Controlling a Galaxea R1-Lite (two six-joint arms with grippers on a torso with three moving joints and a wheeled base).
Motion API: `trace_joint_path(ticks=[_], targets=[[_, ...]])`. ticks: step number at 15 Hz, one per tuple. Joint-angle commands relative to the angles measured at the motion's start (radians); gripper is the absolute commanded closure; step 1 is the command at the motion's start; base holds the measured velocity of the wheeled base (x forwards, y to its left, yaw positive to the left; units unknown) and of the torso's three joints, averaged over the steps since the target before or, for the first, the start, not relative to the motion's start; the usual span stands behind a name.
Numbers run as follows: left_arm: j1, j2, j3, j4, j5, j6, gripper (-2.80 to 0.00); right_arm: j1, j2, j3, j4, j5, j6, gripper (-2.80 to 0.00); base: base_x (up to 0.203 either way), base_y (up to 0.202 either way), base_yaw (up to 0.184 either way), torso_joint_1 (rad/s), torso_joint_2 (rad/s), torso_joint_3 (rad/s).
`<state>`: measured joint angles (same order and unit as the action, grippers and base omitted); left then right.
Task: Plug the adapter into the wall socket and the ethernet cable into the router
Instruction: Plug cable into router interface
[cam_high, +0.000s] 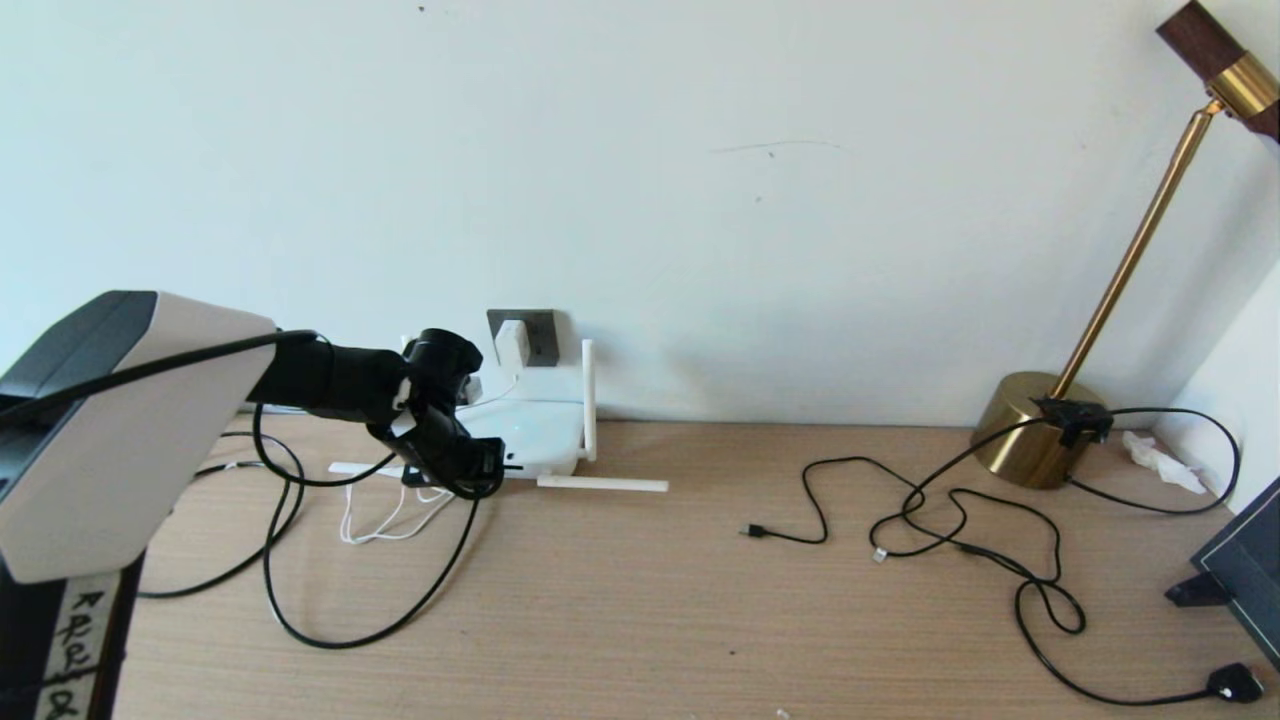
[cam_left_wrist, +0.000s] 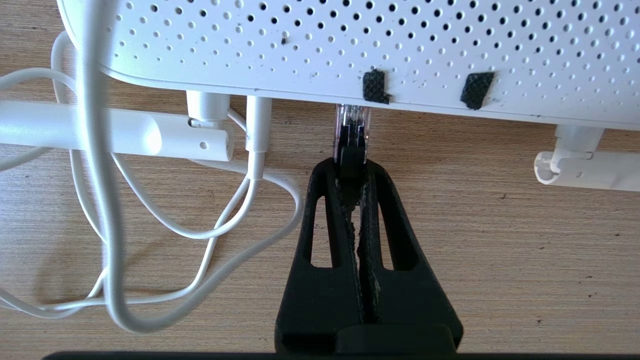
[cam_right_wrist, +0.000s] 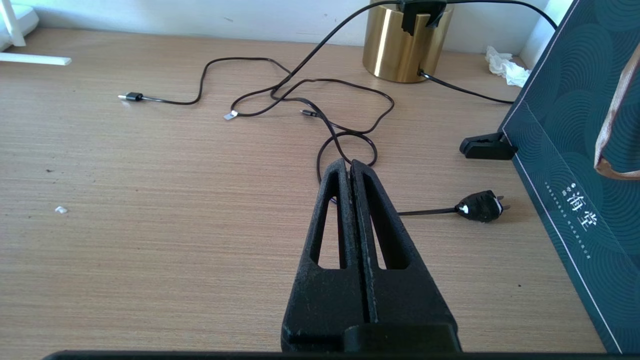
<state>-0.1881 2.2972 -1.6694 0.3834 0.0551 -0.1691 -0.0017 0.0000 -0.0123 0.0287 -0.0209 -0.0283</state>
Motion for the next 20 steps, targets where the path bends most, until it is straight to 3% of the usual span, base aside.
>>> trace_joint_path(ticks=[1,20], targets=[[0.000,-0.002,-0.005,0.002,0.002,-0.001,0.00,0.000,0.002,0.000,0.000,-0.001,-0.001,0.00,0.000,0.000,0.000,0.000,0.00,0.000],[-0.019,-0.001,-0.016,0.003,0.061,0.000,0.00,0.000,0.002,0.000,0.000,-0.001,-0.002,0.00,0.000,0.000,0.000,0.000,0.00,0.000]])
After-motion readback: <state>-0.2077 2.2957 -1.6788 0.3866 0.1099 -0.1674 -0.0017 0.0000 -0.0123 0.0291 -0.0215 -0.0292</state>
